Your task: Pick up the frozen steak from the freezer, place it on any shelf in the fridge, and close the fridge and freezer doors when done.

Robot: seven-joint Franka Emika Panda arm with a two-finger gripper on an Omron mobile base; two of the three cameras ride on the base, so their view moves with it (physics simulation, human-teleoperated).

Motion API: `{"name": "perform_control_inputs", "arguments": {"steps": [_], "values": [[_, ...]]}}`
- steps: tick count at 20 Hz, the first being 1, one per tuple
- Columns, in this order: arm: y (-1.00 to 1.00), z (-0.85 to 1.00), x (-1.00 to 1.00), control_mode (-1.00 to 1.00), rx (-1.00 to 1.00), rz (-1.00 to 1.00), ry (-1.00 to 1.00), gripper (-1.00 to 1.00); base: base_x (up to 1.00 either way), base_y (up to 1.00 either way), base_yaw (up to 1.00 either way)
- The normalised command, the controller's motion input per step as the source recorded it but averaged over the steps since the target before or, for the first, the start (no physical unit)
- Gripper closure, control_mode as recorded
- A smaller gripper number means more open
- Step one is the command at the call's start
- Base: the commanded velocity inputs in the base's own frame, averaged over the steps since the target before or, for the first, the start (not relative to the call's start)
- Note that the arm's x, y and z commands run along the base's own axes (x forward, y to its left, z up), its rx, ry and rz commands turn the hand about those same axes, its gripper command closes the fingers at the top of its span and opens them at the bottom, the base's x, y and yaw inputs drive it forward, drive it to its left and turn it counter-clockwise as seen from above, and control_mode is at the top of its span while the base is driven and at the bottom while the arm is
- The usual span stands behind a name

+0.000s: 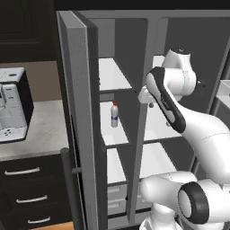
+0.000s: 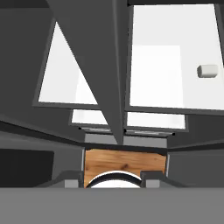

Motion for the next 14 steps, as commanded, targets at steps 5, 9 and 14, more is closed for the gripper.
{"name": "perform_control_inputs", "arguments": {"steps": [5,9,14], "values": [[0.0,0.0,-0.2,-1.0,0.0,0.0,-0.07,-1.0,0.0,0.0,0.0],[0.0,0.0,-0.57,-1.0,0.0,0.0,-0.05,-1.0,0.0,0.0,0.0],[0.0,0.0,-0.61,-1.0,0.0,0.0,-0.03,-1.0,0.0,0.0,0.0]]}}
